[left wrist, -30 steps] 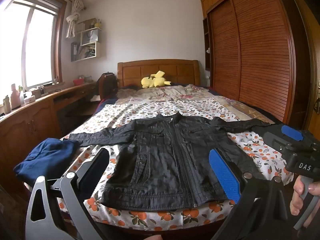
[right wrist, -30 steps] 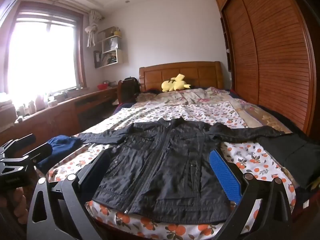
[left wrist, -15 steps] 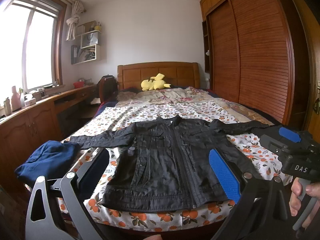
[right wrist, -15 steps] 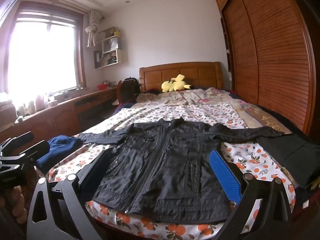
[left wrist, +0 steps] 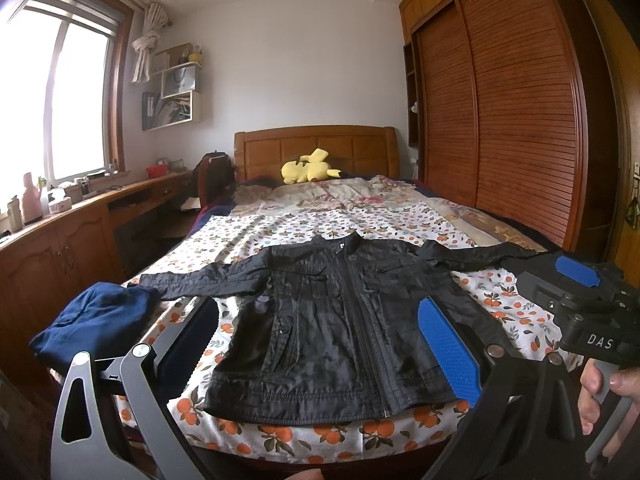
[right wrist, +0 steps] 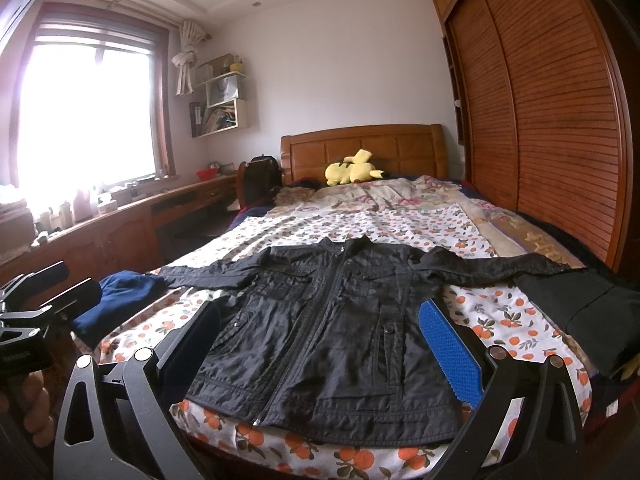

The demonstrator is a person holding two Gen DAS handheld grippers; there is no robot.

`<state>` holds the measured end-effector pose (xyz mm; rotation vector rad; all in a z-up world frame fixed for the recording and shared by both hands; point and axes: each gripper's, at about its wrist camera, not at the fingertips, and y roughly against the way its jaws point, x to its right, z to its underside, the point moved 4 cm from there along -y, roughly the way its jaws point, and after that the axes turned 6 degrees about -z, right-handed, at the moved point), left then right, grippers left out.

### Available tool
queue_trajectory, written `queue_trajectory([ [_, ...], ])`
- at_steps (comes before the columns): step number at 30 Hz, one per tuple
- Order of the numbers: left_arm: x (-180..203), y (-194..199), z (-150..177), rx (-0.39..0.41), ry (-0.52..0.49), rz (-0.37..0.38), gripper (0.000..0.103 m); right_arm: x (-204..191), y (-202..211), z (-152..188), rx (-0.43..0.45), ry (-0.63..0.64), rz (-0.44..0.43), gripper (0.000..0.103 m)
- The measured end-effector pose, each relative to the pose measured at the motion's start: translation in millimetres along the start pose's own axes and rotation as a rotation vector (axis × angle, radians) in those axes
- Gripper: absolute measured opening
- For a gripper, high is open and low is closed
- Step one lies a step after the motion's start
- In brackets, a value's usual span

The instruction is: Fold large clothes

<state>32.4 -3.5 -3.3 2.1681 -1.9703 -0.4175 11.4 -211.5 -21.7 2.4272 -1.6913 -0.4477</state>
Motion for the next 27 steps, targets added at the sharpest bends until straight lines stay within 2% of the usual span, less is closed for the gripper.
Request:
queue_trajectory([
  [27, -0.5, 7.3, -6.5, -0.001, 0.002, -0.001, 0.101, -2.4, 1.1, -2.0, -0.002, 0.002, 0.006, 0.097],
])
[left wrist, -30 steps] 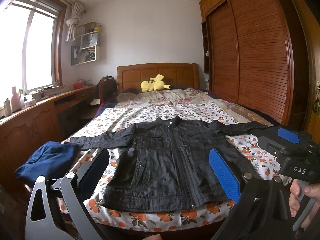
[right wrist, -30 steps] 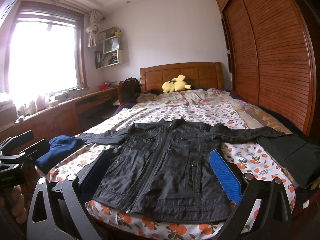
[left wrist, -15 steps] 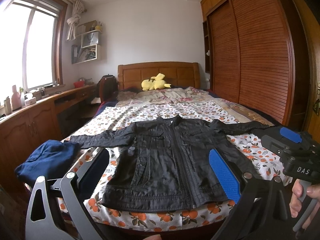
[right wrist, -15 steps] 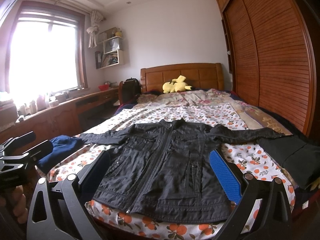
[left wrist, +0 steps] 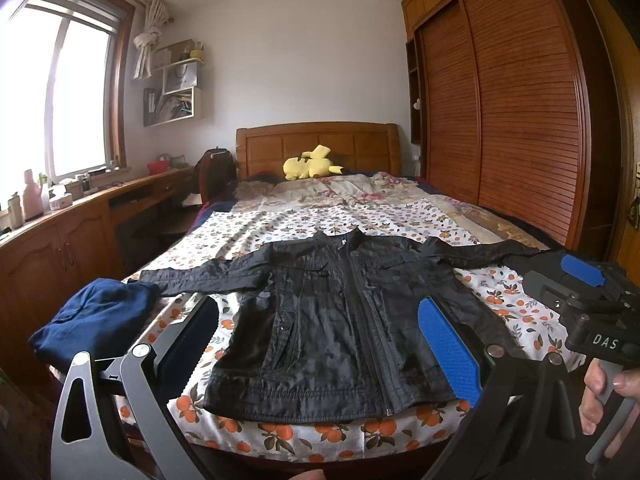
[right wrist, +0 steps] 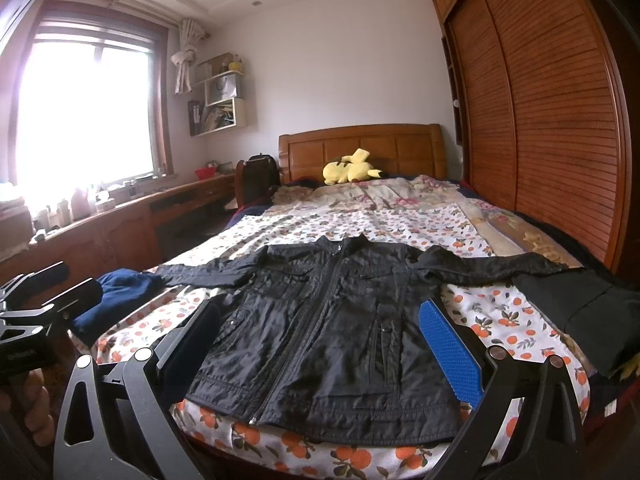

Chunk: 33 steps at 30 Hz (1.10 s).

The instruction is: Fold large clothes

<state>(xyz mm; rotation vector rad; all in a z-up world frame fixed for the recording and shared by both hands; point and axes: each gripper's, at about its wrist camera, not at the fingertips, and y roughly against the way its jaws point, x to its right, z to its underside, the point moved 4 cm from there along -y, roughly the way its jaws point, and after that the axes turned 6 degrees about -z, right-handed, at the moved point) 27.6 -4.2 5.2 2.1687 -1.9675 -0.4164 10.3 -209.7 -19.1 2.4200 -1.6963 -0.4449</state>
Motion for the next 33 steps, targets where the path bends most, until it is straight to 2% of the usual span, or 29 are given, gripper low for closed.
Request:
queue_trajectory([
  [25, 0.5, -0.5, 3.2, 0.006, -0.004, -0.001, 0.101, 4.7, 1.9, 1.3, 0.006, 0.002, -0.001, 0.097],
  [33, -2.5, -11.0, 9.2, -0.021, -0.004, -0.006, 0.101, 6.1, -4.5, 4.3, -0.007, 0.000, -0.005, 0.097],
])
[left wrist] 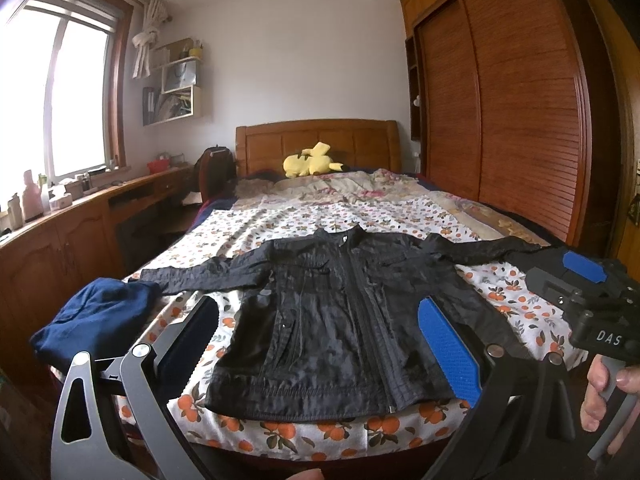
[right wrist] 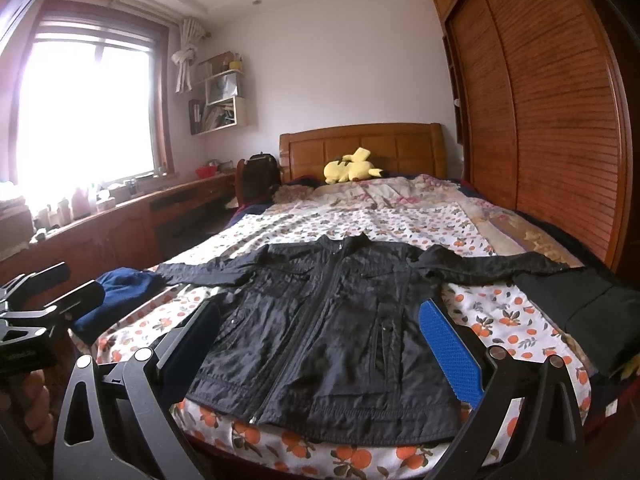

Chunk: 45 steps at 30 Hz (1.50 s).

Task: Fold large clothes
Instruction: 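Move the left gripper to the black jacket's sleeve and grasp it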

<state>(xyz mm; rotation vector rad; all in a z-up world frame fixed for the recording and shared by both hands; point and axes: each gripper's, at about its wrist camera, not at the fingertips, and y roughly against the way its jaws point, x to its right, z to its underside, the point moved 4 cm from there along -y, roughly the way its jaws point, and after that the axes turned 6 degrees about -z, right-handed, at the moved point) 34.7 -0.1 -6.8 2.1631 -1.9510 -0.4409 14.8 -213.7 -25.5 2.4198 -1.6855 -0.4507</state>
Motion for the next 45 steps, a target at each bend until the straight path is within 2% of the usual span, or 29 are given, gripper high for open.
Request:
queue_trajectory([
  [17, -29.8, -75.6, 42.9, -0.125, 0.027, -0.033, 0.101, -0.6, -51.2, 29.1, -0.056, 0.013, -0.044, 0.097],
  [29, -58.9, -146.0, 68.4, -0.196, 0.052, -0.075, 0.101, 16.4, -126.8, 61.8, -0.133, 0.012, -0.061, 0.097],
  [32, -66.1, -160.1, 74.2, -0.227, 0.054, -0.079, 0.101, 21.4, -150.3, 59.6, -0.139, 0.008, -0.078, 0.097],
  [40, -99.3, -188.0, 78.5, -0.261, 0.083, -0.159, 0.101, 13.5, -207.5, 33.0, -0.138, 0.046, -0.158, 0.097],
  [45, -120.1, -205.9, 70.5, -0.277, 0.131, -0.133, 0.101, -8.1, -246.1, 17.7, -0.154, 0.080, -0.216, 0.097],
])
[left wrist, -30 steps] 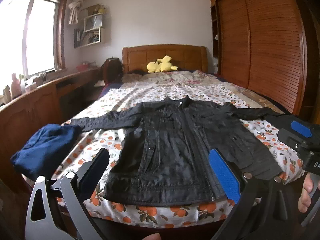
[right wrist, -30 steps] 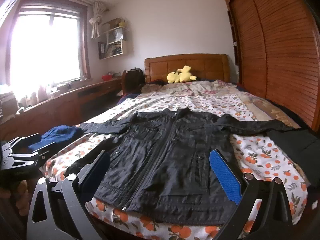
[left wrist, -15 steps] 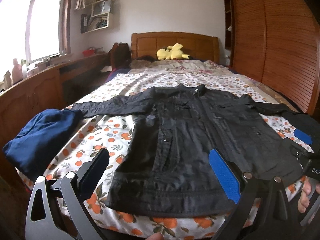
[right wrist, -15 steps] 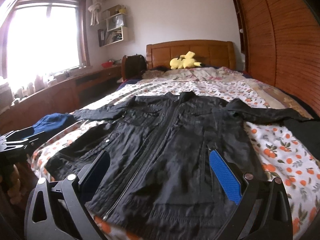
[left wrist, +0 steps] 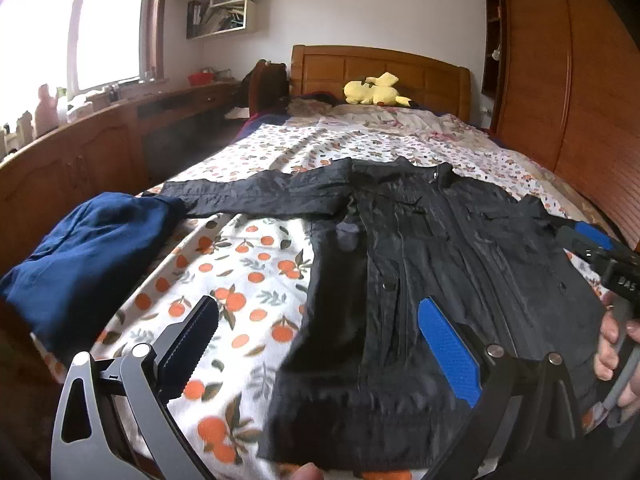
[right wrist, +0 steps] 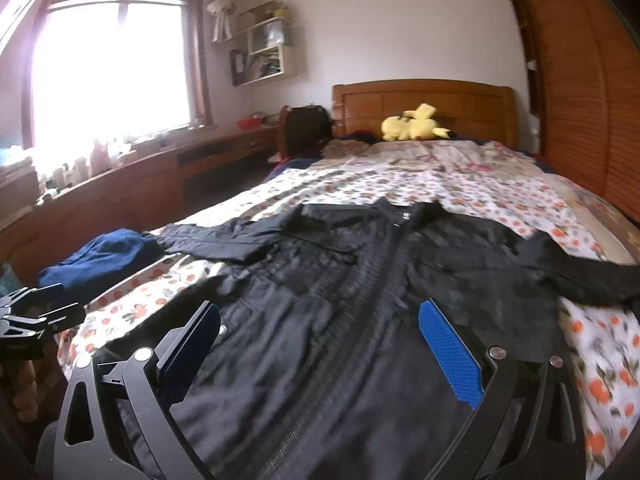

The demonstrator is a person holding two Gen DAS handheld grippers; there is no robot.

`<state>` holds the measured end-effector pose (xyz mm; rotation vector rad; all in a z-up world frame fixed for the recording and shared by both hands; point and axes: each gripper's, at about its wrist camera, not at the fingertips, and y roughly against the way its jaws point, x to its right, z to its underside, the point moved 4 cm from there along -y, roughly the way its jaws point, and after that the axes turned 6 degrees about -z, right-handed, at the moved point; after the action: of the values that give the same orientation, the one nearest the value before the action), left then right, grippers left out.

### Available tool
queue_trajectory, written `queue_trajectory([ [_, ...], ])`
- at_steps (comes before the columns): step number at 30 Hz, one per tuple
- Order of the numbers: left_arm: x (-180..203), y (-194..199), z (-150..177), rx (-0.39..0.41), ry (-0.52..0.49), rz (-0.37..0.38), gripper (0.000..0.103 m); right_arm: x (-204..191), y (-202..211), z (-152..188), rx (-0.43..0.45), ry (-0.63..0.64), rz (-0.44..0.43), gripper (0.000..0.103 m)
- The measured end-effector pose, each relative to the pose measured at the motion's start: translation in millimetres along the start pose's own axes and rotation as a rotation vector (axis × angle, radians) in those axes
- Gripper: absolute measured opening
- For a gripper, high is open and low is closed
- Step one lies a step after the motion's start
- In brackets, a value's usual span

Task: Fold large clothes
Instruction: 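Move the left gripper to the black jacket's sleeve and grasp it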

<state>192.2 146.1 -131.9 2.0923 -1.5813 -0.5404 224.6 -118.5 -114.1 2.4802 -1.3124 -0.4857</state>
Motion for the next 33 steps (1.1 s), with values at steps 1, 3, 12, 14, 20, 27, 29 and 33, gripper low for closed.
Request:
queue_trajectory([
  [1, -3.3, -4.4, -4.1, 0.001, 0.004, -0.001, 0.101, -2.6, -4.5, -2.5, 0.001, 0.008, -0.008, 0.097],
  [3, -8.8, -14.0, -12.3, -0.001, 0.010, 0.007, 0.101, -12.4, -19.4, -10.5, 0.005, 0.030, -0.024, 0.097],
  [12, -28.2, -71.1, -45.1, -0.003, -0.034, 0.027, 0.101, -28.7, -70.9, -18.8, 0.002, 0.058, -0.046, 0.097],
  [14, -33.7, -86.8, -52.0, -0.010, -0.032, 0.030, 0.101, -25.4, -80.0, -16.1, -0.011, 0.058, -0.036, 0.097],
  [20, -44.4, -134.9, -68.5, -0.052, -0.043, 0.052, 0.093, -11.3, -98.8, -2.6, -0.060, 0.059, 0.010, 0.097],
  [27, -64.1, -194.8, -87.2, -0.106, 0.003, 0.017, 0.079, -1.9, -119.0, 12.2, -0.126, 0.041, 0.003, 0.097],
  [29, -69.4, -210.3, -93.0, -0.115, 0.007, -0.015, 0.079, -0.5, -120.0, 13.1, -0.131, 0.031, -0.007, 0.097],
  [33, -77.1, -247.8, -101.6, -0.152, 0.025, -0.075, 0.079, 1.4, -122.8, 13.8, -0.139, 0.016, -0.018, 0.097],
])
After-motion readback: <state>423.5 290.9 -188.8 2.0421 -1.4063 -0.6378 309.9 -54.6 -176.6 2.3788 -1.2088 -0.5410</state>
